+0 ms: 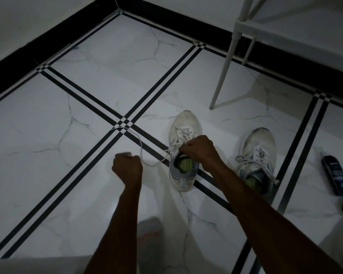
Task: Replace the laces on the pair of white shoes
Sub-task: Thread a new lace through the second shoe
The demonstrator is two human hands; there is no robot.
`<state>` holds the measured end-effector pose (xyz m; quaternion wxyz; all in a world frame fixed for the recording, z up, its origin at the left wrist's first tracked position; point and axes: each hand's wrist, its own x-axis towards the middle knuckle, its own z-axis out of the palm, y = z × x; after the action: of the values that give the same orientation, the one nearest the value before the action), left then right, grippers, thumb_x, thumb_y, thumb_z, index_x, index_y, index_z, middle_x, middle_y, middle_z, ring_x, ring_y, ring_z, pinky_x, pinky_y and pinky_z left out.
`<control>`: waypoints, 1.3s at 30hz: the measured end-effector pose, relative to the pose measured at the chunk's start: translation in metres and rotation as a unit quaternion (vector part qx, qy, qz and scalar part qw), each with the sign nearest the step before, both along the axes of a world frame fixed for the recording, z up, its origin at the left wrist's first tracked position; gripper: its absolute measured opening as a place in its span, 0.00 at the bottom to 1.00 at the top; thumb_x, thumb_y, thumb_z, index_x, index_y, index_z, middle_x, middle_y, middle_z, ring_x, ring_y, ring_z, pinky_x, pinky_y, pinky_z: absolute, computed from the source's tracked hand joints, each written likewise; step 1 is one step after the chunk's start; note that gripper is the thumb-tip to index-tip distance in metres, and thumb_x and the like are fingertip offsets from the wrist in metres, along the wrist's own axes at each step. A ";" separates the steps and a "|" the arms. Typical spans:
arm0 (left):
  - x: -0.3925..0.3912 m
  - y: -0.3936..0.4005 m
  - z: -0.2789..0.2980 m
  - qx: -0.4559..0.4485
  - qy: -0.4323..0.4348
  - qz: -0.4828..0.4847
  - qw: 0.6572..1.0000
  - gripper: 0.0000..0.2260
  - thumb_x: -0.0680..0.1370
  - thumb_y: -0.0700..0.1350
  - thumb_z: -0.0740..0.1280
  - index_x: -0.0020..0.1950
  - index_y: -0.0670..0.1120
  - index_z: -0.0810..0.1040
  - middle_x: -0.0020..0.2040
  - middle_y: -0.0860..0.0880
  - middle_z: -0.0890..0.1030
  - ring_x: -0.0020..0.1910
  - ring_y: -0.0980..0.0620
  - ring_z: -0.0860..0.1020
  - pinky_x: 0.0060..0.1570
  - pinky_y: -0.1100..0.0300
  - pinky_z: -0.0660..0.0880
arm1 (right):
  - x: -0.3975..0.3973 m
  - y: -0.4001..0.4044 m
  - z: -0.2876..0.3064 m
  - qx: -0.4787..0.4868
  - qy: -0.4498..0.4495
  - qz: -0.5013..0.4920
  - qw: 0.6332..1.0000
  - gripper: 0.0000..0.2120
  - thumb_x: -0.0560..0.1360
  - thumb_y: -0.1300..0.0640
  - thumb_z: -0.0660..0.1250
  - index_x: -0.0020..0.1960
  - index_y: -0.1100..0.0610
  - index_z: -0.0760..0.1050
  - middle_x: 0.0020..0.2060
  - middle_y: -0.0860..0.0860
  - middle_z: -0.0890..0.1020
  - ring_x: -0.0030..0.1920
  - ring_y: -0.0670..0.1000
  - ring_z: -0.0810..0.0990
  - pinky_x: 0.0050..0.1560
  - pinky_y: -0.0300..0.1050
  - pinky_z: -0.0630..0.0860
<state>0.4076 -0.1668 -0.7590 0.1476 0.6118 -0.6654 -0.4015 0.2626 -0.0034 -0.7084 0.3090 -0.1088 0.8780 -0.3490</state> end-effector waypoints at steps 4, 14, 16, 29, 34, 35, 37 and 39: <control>-0.027 0.030 0.007 -0.131 0.129 -0.247 0.952 0.10 0.80 0.48 0.71 0.61 0.51 0.80 0.57 0.52 0.79 0.59 0.50 0.73 0.57 0.53 0.72 | -0.001 0.002 0.000 -0.016 -0.013 -0.011 1.000 0.13 0.71 0.55 0.75 0.48 0.66 0.84 0.44 0.58 0.86 0.44 0.53 0.83 0.48 0.46 0.82; -0.034 0.021 0.009 -0.153 -0.097 -0.156 0.971 0.06 0.73 0.43 0.70 0.49 0.48 0.84 0.49 0.49 0.80 0.52 0.46 0.78 0.54 0.47 0.71 | -0.003 0.007 -0.005 -0.017 -0.011 -0.003 1.000 0.11 0.72 0.55 0.74 0.47 0.63 0.85 0.44 0.56 0.86 0.46 0.52 0.83 0.49 0.45 0.81; -0.015 0.007 0.014 -0.148 -0.220 -0.018 0.964 0.09 0.73 0.40 0.68 0.52 0.41 0.82 0.53 0.40 0.79 0.56 0.37 0.75 0.55 0.43 0.70 | -0.003 0.009 -0.003 -0.019 -0.003 -0.002 1.000 0.10 0.71 0.55 0.75 0.47 0.62 0.85 0.44 0.56 0.86 0.46 0.52 0.83 0.50 0.46 0.82; -0.037 0.036 0.007 -0.094 0.045 -0.253 0.962 0.02 0.74 0.44 0.73 0.45 0.49 0.84 0.44 0.53 0.83 0.48 0.51 0.81 0.55 0.43 0.77 | -0.003 0.011 0.000 -0.035 -0.005 0.006 0.999 0.10 0.72 0.56 0.75 0.49 0.61 0.85 0.45 0.56 0.86 0.48 0.52 0.83 0.51 0.46 0.82; -0.006 0.020 0.004 -0.050 -0.054 -0.114 0.991 0.08 0.75 0.43 0.72 0.52 0.42 0.86 0.45 0.42 0.86 0.46 0.45 0.84 0.51 0.54 0.78 | -0.001 0.010 -0.001 -0.025 0.017 0.018 0.999 0.09 0.72 0.55 0.75 0.47 0.60 0.86 0.43 0.56 0.86 0.47 0.54 0.84 0.51 0.47 0.81; -0.005 0.021 0.006 -0.036 -0.069 -0.115 0.990 0.09 0.74 0.44 0.72 0.52 0.43 0.87 0.46 0.42 0.86 0.49 0.43 0.84 0.52 0.54 0.77 | -0.001 0.010 -0.001 -0.025 0.021 0.019 0.999 0.09 0.72 0.55 0.75 0.46 0.60 0.86 0.43 0.56 0.86 0.47 0.54 0.84 0.50 0.47 0.81; -0.009 0.023 0.008 -0.028 -0.099 -0.125 0.987 0.14 0.72 0.45 0.72 0.56 0.44 0.86 0.53 0.42 0.85 0.56 0.39 0.81 0.58 0.50 0.76 | -0.001 0.011 -0.001 -0.026 0.024 0.021 0.999 0.08 0.72 0.55 0.75 0.46 0.60 0.86 0.42 0.56 0.86 0.46 0.54 0.84 0.48 0.46 0.80; -0.017 0.022 0.008 -0.078 -0.052 -0.161 0.983 0.16 0.72 0.43 0.71 0.59 0.43 0.84 0.57 0.42 0.83 0.58 0.39 0.78 0.60 0.51 0.70 | -0.003 0.012 -0.003 -0.030 0.018 0.023 0.999 0.08 0.72 0.54 0.75 0.46 0.59 0.86 0.43 0.55 0.86 0.47 0.53 0.84 0.50 0.47 0.81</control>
<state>0.3905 -0.1444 -0.7508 0.0936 0.5034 -0.7910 -0.3349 0.2600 0.0089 -0.7113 0.2975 -0.1446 0.8698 -0.3662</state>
